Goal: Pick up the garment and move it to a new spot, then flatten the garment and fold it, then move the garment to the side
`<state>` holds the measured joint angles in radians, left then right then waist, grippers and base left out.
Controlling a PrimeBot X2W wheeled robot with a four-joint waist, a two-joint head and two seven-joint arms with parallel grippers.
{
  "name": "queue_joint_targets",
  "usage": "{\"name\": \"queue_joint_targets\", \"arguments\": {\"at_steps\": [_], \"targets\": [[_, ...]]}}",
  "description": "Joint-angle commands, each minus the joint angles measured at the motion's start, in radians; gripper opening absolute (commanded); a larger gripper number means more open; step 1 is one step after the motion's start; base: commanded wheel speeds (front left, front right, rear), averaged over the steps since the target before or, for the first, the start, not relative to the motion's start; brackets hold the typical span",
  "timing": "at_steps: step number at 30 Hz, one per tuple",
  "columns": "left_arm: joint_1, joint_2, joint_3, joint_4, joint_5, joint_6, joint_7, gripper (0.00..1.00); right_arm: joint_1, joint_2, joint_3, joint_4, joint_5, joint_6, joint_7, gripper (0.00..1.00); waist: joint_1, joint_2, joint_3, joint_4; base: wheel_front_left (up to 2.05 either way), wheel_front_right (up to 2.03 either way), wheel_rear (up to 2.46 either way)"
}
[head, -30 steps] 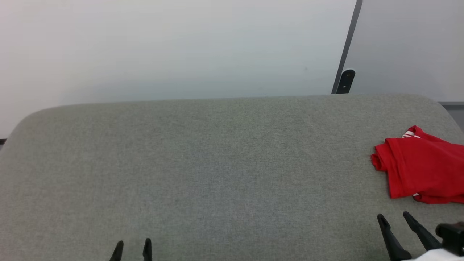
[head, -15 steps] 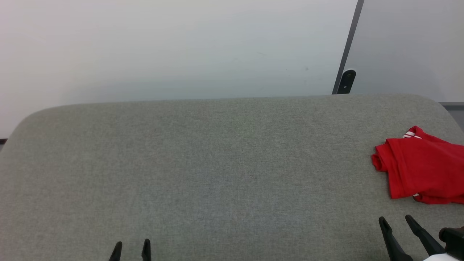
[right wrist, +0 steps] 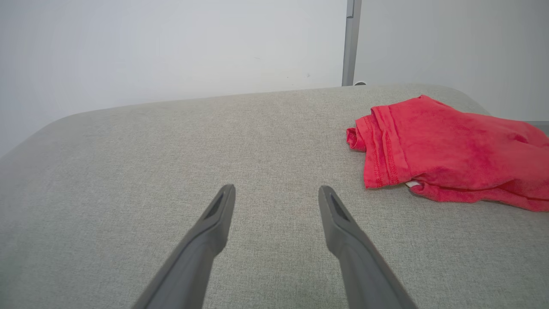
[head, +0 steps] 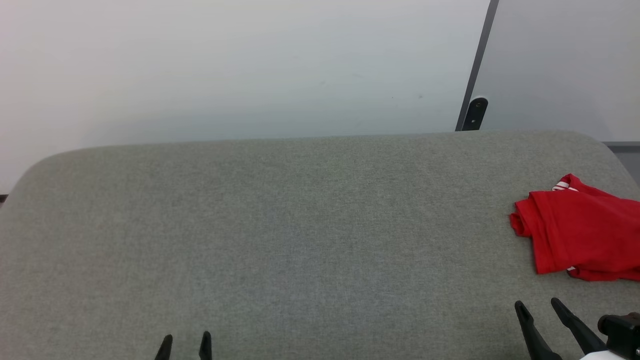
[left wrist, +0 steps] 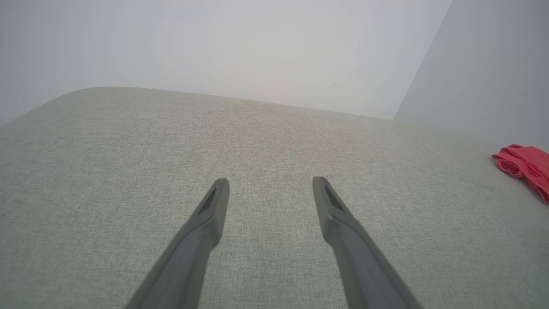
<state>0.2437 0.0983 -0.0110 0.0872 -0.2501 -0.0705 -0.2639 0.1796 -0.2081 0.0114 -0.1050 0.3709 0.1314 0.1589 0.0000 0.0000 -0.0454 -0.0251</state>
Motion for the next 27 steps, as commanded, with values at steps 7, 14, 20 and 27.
{"name": "queue_joint_targets", "arguments": {"at_steps": [7,14,20,27], "targets": [[-0.004,0.003,0.001,0.007,0.002,-0.006,0.000,1.00,0.005,0.008,0.007,-0.001,0.011,-0.001,-0.003,1.00,0.0000,0.0000,-0.002,-0.001,0.00,0.00,0.00],[0.002,-0.001,-0.003,0.028,-0.007,-0.006,0.002,0.00,0.000,0.012,0.014,0.018,0.008,0.000,0.000,0.00,0.0000,0.0000,-0.002,-0.001,0.00,0.00,0.00],[-0.018,-0.007,0.005,0.053,-0.092,-0.009,0.027,0.00,-0.017,0.026,0.008,0.054,0.085,0.000,-0.002,0.00,0.0000,0.0000,0.000,0.000,0.00,0.00,0.00],[-0.047,-0.010,0.015,0.061,-0.200,-0.014,0.057,0.00,-0.042,0.037,-0.003,0.079,0.184,0.000,-0.006,0.00,0.0000,0.0000,0.002,0.001,0.00,0.00,0.00]]}}
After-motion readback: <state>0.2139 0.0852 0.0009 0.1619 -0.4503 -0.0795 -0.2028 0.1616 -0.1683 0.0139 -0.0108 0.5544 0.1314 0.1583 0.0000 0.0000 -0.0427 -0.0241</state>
